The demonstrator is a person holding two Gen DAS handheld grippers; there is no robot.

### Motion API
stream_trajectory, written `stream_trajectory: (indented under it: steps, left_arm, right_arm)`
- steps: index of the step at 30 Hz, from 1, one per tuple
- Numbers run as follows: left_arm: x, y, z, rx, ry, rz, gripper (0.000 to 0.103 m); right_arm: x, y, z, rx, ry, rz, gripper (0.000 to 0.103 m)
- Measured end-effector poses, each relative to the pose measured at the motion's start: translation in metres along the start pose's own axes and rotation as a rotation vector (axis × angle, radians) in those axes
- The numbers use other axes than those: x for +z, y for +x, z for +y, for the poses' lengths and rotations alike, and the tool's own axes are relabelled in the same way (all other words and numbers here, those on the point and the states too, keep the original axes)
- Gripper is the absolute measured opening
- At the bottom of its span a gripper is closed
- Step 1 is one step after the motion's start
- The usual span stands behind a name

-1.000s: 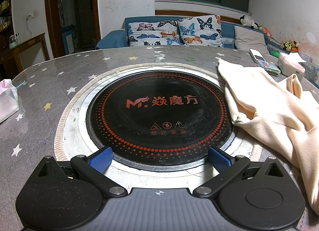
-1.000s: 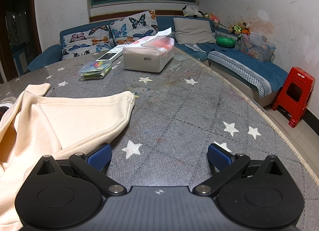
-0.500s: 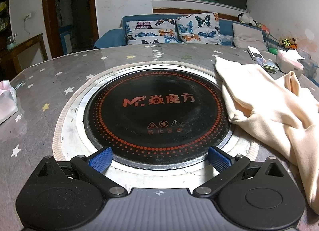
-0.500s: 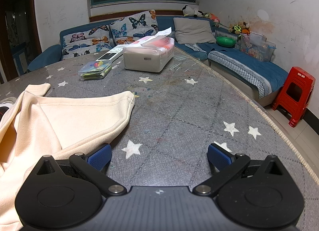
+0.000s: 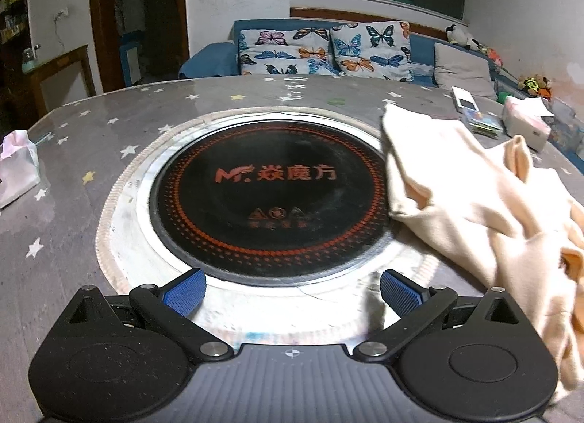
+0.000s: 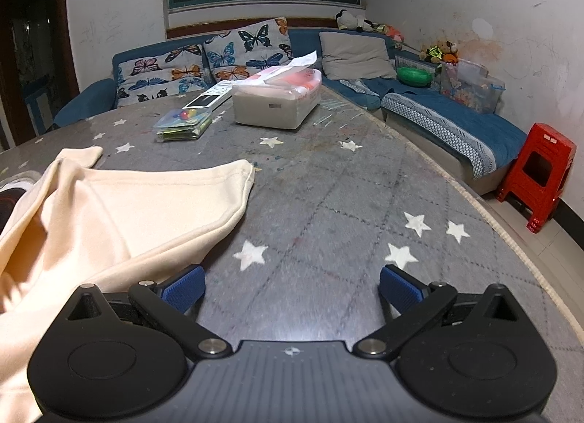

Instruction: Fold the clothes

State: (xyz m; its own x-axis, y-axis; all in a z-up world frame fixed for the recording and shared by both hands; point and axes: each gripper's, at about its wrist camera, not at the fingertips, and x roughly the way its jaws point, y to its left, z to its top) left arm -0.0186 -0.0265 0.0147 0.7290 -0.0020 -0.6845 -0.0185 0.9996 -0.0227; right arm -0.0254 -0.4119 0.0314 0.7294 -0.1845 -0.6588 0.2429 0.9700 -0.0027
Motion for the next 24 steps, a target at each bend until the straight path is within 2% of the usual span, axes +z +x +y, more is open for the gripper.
stream_trajectory:
  steps: [11, 24]
  left_arm:
    - [-0.006, -0.024, -0.023, -0.024, 0.012, 0.022, 0.103]
    - [-0.021, -0.054, -0.040, -0.043, 0.049, 0.031, 0.103]
  right_arm:
    - [-0.015, -0.053, 0.016, 0.056, -0.061, -0.001, 0.103]
    - [-0.046, -0.116, 0.042, 0.203, -0.119, 0.001, 0.103]
